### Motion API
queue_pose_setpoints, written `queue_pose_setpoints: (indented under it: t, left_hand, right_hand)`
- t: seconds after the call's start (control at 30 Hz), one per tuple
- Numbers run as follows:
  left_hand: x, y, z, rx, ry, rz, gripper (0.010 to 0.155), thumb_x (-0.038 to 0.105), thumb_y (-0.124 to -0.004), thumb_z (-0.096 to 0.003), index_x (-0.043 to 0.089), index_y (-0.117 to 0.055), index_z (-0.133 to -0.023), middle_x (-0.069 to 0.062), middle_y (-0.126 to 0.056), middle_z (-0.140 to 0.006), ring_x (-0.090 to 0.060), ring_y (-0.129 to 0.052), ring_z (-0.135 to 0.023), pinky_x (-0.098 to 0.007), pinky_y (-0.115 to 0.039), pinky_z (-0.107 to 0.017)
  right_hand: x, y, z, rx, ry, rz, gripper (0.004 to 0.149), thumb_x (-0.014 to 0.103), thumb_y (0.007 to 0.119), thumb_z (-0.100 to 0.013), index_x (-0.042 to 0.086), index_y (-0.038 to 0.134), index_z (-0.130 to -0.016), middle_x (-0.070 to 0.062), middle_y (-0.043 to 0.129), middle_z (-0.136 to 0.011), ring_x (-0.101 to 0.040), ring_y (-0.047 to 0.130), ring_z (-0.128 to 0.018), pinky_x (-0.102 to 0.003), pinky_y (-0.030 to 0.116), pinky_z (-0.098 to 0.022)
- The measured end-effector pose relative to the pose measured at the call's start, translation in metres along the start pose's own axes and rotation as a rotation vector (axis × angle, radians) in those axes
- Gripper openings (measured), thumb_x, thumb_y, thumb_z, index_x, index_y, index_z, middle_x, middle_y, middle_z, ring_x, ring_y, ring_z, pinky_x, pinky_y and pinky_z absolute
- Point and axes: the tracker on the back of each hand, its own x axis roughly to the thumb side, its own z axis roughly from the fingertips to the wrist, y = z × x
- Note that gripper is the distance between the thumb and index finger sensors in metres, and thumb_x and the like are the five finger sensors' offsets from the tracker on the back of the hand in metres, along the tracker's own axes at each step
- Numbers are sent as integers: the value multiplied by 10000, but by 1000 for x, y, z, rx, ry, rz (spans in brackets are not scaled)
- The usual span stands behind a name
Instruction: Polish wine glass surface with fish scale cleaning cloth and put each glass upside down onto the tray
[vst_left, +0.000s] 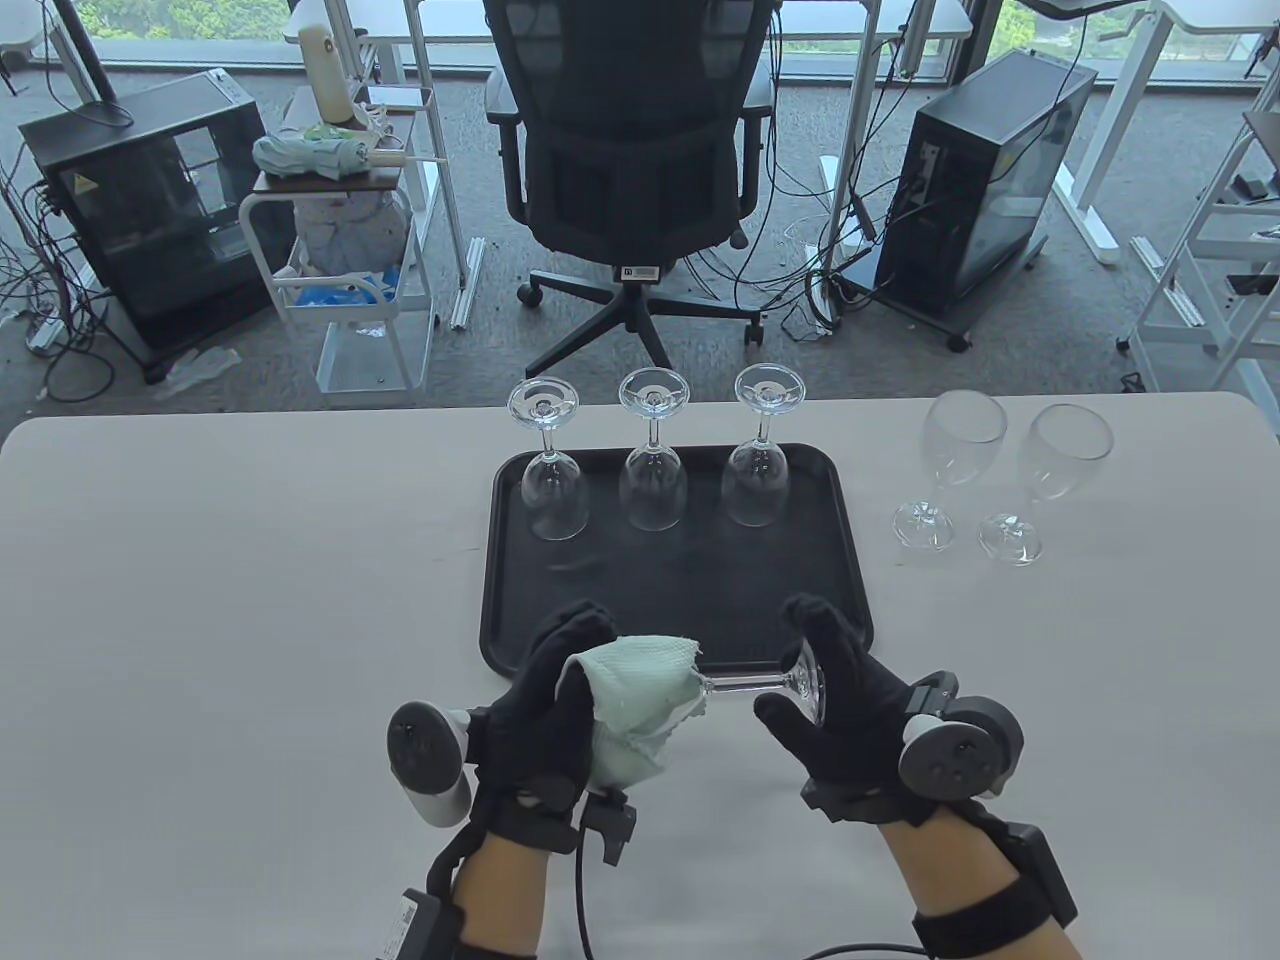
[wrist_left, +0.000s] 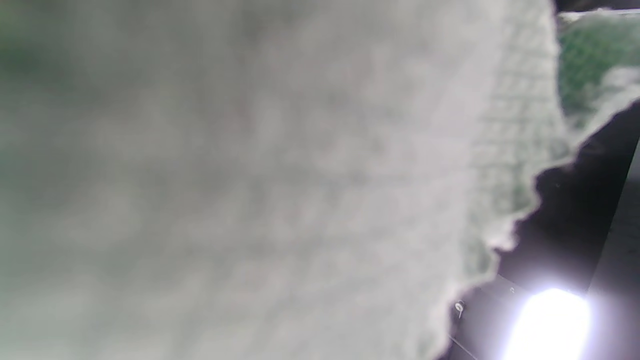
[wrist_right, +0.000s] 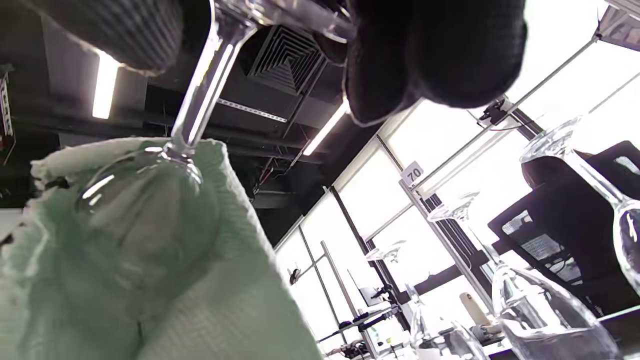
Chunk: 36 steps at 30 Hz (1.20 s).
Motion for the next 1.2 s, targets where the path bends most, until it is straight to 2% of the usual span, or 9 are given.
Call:
queue_pose_setpoints:
  t: [0.1, 0.2, 0.27, 0.4, 0.53, 0.63, 0.83, 1.07, 1.2]
  left_hand:
    - [-1, -2, 1, 11, 1, -10, 573, 651, -665, -542, 326, -670, -1014, -49, -594, -1133, -376, -695, -980, -616, -794, -557]
    - [-3, 0, 1, 8, 3, -37, 570, 643, -662, -542, 324, -673, -1014, -47, -590, -1137, -376, -685, -991, -623, -785, -572]
    - [-7, 0, -1, -10, 14, -28, 566, 629, -652, -549, 314, -669, -1019, -48, -584, -1142, -378, -676, -1005, -632, -775, -592]
    - [-13, 5, 0, 43, 32, 29, 534, 580, -640, -563, 276, -702, -998, -47, -641, -1118, -366, -727, -984, -645, -755, -627]
    - [-16, 9, -1, 50, 48, 61, 526, 563, -638, -570, 257, -712, -991, -49, -671, -1102, -368, -751, -972, -653, -752, -638]
    - [-16, 12, 0, 63, 45, 64, 525, 560, -638, -571, 253, -716, -990, -51, -676, -1100, -367, -756, -969, -652, -754, -637]
    - [-14, 14, -1, 73, 33, 84, 525, 561, -639, -569, 253, -717, -989, -50, -681, -1098, -366, -761, -965, -654, -754, -634]
    - [-14, 14, -1, 65, 23, 81, 525, 561, -638, -571, 253, -717, -989, -52, -682, -1096, -365, -763, -964, -653, -756, -634]
    - [-14, 14, -1, 63, 28, 87, 527, 561, -639, -571, 251, -716, -990, -53, -683, -1096, -367, -764, -963, -655, -757, -634]
  right_hand:
    - [-6, 4, 0, 6, 159, -125, 754, 646, 672, -526, 265, 347, -1089, -190, 629, -969, -295, 911, -516, -397, 869, -325]
    - [-15, 6, 2, 115, 415, -292, 804, 734, 623, -517, 231, 414, -1108, -214, 688, -927, -285, 923, -450, -375, 865, -265]
    - [-20, 3, 1, 153, 504, -339, 821, 744, 622, -519, 213, 431, -1115, -230, 699, -922, -301, 924, -448, -388, 863, -265]
    - [-21, -19, -2, 25, 513, -299, 823, 741, 648, -531, 257, 348, -1125, -216, 712, -933, -302, 914, -477, -397, 857, -290]
    - [-11, -54, -12, -22, 495, -83, 849, 742, 740, -520, 288, 324, -1104, -201, 702, -954, -301, 896, -518, -403, 845, -325]
    - [-5, -68, -28, -78, 407, 262, 838, 743, 782, -496, 305, 358, -1071, -175, 699, -973, -285, 890, -555, -395, 850, -348]
    - [-22, -41, -54, 56, 318, 668, 765, 726, 801, -488, 302, 428, -1004, -170, 610, -1006, -288, 842, -630, -405, 829, -402]
    - [-42, -7, -65, 171, 356, 705, 739, 722, 813, -480, 291, 478, -978, -171, 584, -1008, -284, 828, -652, -413, 829, -424]
    - [-42, -2, -77, 198, 401, 713, 711, 691, 831, -484, 282, 523, -978, -178, 582, -1033, -323, 825, -711, -461, 820, -473]
